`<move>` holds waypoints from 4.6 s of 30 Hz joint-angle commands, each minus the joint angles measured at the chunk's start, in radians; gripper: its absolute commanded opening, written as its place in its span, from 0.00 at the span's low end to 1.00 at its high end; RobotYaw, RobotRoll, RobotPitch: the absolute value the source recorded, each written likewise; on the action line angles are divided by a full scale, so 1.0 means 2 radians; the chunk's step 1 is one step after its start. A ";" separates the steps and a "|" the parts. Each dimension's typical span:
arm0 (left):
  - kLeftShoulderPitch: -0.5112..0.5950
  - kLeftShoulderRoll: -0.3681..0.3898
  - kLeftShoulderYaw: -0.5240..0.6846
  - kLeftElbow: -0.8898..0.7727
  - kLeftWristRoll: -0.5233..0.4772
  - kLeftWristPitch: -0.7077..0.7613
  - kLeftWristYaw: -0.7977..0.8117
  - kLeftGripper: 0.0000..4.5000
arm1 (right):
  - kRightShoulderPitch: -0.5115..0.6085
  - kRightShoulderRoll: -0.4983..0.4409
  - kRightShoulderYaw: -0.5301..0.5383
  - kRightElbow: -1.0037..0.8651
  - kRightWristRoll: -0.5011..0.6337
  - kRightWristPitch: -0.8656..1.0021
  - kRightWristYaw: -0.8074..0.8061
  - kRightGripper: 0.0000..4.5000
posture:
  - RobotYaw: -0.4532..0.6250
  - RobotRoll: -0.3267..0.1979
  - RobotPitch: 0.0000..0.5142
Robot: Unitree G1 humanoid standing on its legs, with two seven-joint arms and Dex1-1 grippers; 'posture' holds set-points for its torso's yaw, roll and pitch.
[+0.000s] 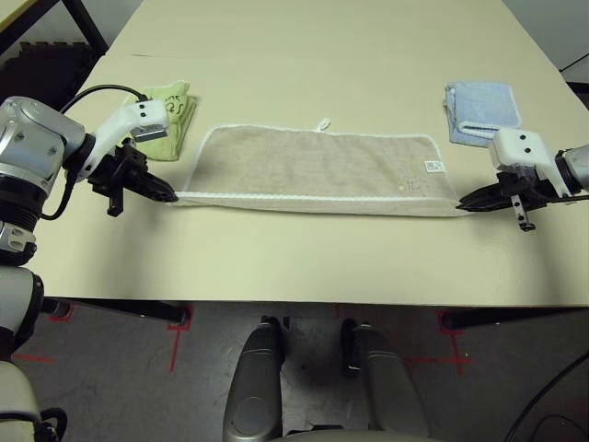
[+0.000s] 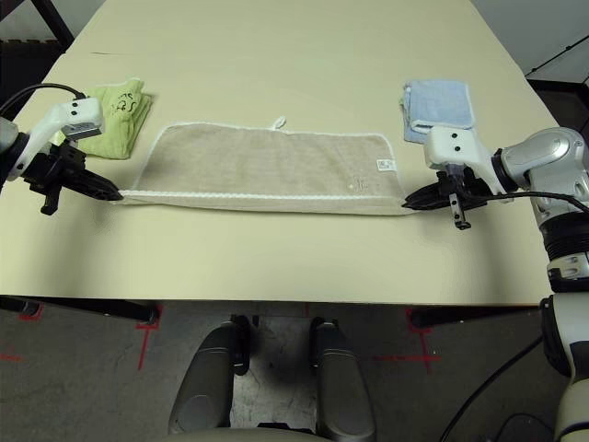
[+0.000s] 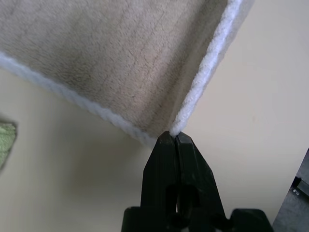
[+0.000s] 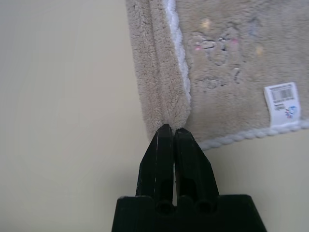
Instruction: Fold the towel and set it aside.
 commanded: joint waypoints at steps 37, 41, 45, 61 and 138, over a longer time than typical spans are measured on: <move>-0.120 -0.176 0.159 0.300 0.145 -0.092 0.300 0.01 | -0.115 0.078 -0.009 0.192 -0.061 0.005 -0.267 0.00 | 0.47 0.62 0.47; -0.120 -0.188 0.174 0.303 0.142 -0.094 0.328 0.01 | -0.117 0.087 -0.009 0.194 -0.064 0.011 -0.276 0.00 | 0.47 0.62 0.48; -0.120 -0.197 0.180 0.304 0.146 -0.098 0.342 0.01 | -0.125 0.091 -0.009 0.198 -0.071 0.017 -0.292 0.00 | 0.46 0.62 0.49; -0.111 -0.212 0.187 0.315 0.163 -0.104 0.378 0.01 | -0.140 0.121 -0.003 0.216 -0.093 0.021 -0.371 0.00 | 0.45 0.62 0.49; 0.170 -0.212 0.308 -0.003 -0.066 -0.233 0.110 1.00 | 0.153 0.258 -0.407 -0.284 0.464 0.595 -0.676 0.99 | 0.43 0.62 0.53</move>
